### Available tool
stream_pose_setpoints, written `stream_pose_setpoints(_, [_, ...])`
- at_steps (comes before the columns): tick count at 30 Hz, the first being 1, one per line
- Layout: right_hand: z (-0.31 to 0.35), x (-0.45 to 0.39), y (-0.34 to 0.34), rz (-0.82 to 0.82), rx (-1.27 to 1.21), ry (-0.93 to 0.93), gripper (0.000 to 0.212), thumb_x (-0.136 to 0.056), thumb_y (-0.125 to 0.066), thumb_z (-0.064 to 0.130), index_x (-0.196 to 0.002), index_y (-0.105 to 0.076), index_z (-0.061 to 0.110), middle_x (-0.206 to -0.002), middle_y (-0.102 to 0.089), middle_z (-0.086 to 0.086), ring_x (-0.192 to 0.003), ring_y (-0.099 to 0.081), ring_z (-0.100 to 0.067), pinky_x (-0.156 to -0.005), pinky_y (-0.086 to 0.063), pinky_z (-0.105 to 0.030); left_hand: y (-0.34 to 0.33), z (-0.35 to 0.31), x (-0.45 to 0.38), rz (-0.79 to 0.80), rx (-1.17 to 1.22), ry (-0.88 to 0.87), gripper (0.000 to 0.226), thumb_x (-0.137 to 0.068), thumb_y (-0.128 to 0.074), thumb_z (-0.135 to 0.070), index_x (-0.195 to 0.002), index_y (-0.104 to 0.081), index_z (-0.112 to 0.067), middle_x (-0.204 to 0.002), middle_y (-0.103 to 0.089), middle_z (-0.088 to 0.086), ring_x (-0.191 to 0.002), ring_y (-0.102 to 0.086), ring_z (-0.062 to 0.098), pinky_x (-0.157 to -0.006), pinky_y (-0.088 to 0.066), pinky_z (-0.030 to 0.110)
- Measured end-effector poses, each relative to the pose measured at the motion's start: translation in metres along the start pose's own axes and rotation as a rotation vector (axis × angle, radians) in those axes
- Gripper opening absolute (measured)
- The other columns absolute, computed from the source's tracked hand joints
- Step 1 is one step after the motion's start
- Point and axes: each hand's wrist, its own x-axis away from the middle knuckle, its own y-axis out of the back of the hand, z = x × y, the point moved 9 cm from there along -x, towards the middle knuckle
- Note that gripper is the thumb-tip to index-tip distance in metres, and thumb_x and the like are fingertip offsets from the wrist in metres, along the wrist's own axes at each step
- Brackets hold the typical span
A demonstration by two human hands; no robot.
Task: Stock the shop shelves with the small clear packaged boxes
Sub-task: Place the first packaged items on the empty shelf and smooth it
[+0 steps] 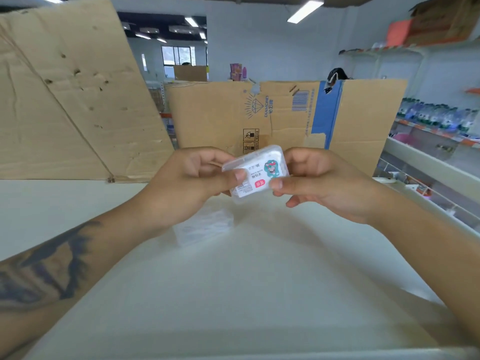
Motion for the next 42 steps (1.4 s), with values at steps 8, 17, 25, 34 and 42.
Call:
stream_pose_setpoints(8, [0.008,-0.003,-0.009,-0.149,-0.478,0.022,0.046,-0.075,-0.077,0.02,-0.117,-0.059,0.01,-0.104,-0.075,-0.015,-0.088,-0.071,-0.03,-0.085,-0.06,-0.049,-0.011,0.008,0.004,0.029,-0.007,0.061,0.039,-0.074,-0.083,-0.042,-0.095,-0.073,-0.01,-0.098,-0.077,0.019,-0.092,-0.067,0.027,-0.098,-0.05,0.058])
stream_pose_setpoints(17, [0.014,0.003,-0.004,-0.165,-0.262,0.038,0.033,-0.078,-0.074,0.037,-0.105,-0.074,0.018,-0.102,-0.072,-0.018,-0.079,-0.065,-0.024,-0.069,-0.054,-0.042,-0.011,-0.015,0.009,0.024,-0.111,-0.124,0.071,-0.072,-0.087,-0.033,-0.135,-0.055,-0.028,-0.107,-0.078,-0.002,-0.104,-0.073,0.015,-0.101,-0.054,0.039])
stream_pose_setpoints(25, [0.007,0.009,-0.005,-0.069,0.015,-0.016,0.025,-0.086,-0.078,0.011,-0.105,-0.061,0.013,-0.098,-0.076,-0.01,-0.08,-0.066,-0.023,-0.067,-0.05,-0.039,-0.021,-0.017,0.012,0.108,-0.493,-0.226,0.064,-0.064,-0.096,-0.044,-0.121,-0.066,-0.039,-0.117,-0.07,-0.027,-0.117,-0.063,-0.003,-0.109,-0.048,0.035])
stream_pose_setpoints(34, [0.015,0.045,0.008,-0.061,0.781,0.037,0.059,-0.079,-0.085,0.035,-0.129,-0.054,0.037,-0.119,-0.063,0.023,-0.106,-0.06,-0.005,-0.089,-0.049,-0.024,-0.046,-0.01,0.006,0.137,-0.794,-0.079,0.081,-0.062,-0.077,-0.075,-0.133,-0.049,-0.048,-0.131,-0.061,-0.026,-0.124,-0.056,0.0,-0.102,-0.048,0.034])
stream_pose_setpoints(42, [-0.045,0.078,0.098,-0.142,1.048,-0.195,0.044,-0.096,-0.067,0.035,-0.137,-0.053,0.034,-0.131,-0.061,0.006,-0.118,-0.057,-0.019,-0.093,-0.042,-0.028,-0.045,0.029,0.027,0.247,-1.107,0.076,0.078,-0.079,-0.026,-0.089,-0.148,-0.027,-0.053,-0.155,-0.035,-0.027,-0.134,-0.046,0.009,-0.107,-0.04,0.034])
